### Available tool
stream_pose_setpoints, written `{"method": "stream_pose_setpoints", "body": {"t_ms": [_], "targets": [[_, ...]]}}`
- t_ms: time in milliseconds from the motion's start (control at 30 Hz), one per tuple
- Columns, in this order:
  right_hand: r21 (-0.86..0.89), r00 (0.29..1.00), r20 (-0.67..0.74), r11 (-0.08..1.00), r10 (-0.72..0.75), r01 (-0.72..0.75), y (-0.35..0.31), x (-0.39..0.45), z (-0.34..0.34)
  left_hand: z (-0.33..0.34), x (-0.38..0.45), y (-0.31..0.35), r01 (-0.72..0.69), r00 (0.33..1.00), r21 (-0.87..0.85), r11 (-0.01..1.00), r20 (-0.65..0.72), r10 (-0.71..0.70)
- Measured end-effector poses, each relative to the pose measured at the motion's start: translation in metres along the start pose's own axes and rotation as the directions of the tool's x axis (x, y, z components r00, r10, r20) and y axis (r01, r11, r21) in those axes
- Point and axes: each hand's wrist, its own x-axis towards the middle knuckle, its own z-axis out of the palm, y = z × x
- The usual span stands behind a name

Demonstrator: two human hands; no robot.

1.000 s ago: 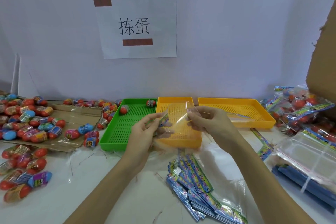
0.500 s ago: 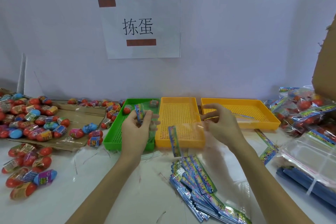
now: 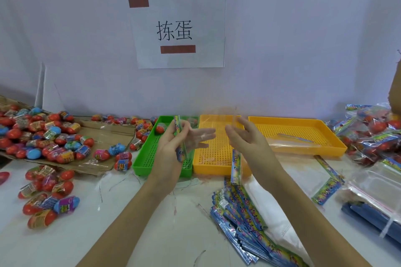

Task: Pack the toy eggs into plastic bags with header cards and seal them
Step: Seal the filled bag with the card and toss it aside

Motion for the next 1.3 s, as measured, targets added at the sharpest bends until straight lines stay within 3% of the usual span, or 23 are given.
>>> {"method": "stream_pose_setpoints", "body": {"t_ms": [133,233,333,433,567,633,800,967,1033,1100,1167,1233,1300], "targets": [[0.197,0.964,0.257,0.973,0.07,-0.123,0.006,0.006,-0.017,-0.006,0.003,-0.004,0.102,0.991,-0.098,0.99,-0.077,-0.109],[0.226,0.972,0.231,0.97,0.039,-0.093,0.007,0.007,-0.022,-0.008,0.005,-0.007,0.064,0.994,0.04,0.997,-0.092,-0.06],[0.117,0.989,0.151,0.993,-0.01,-0.007,0.005,0.007,-0.022,-0.014,0.004,-0.011,0.066,0.988,0.205,0.977,-0.151,-0.036],[0.034,0.989,0.145,0.999,-0.035,0.031,0.005,0.005,-0.02,-0.015,0.004,-0.018,0.122,0.971,0.23,0.965,-0.23,-0.068],[0.059,0.986,0.164,0.998,-0.028,0.018,0.004,0.002,-0.016,-0.014,0.004,-0.018,0.126,0.954,0.329,0.936,-0.298,-0.024],[0.068,0.993,0.112,0.998,-0.022,0.015,0.002,0.002,-0.016,-0.017,0.005,-0.016,0.104,0.962,0.346,0.932,-0.273,-0.006],[0.029,0.986,-0.012,0.986,-0.164,0.164,-0.002,0.003,-0.017,-0.018,0.004,-0.016,0.117,0.96,0.363,0.924,-0.28,-0.011],[0.248,0.977,0.187,0.967,-0.102,0.054,-0.007,0.003,-0.013,-0.014,0.003,-0.017,0.178,0.945,0.282,0.943,-0.317,-0.084],[0.251,0.967,0.201,0.963,-0.155,0.102,-0.006,0.002,-0.011,-0.013,0.003,-0.015,0.221,0.942,0.222,0.95,-0.3,-0.149],[0.184,0.951,0.198,0.962,-0.238,0.203,-0.004,0.001,-0.01,-0.014,0.004,-0.013,0.264,0.934,0.132,0.956,-0.282,-0.219],[-0.025,0.921,0.214,0.94,-0.326,0.339,-0.002,0.0,-0.009,-0.014,0.004,-0.011,0.294,0.929,0.095,0.951,-0.263,-0.261],[-0.305,0.882,0.26,0.833,-0.394,0.462,0.002,-0.001,-0.007,-0.014,0.004,-0.01,0.3,0.931,0.1,0.949,-0.245,-0.269],[-0.421,0.863,0.266,0.754,-0.429,0.504,0.008,-0.002,-0.003,-0.015,0.003,-0.008,0.31,0.936,0.092,0.946,-0.205,-0.287]]}}
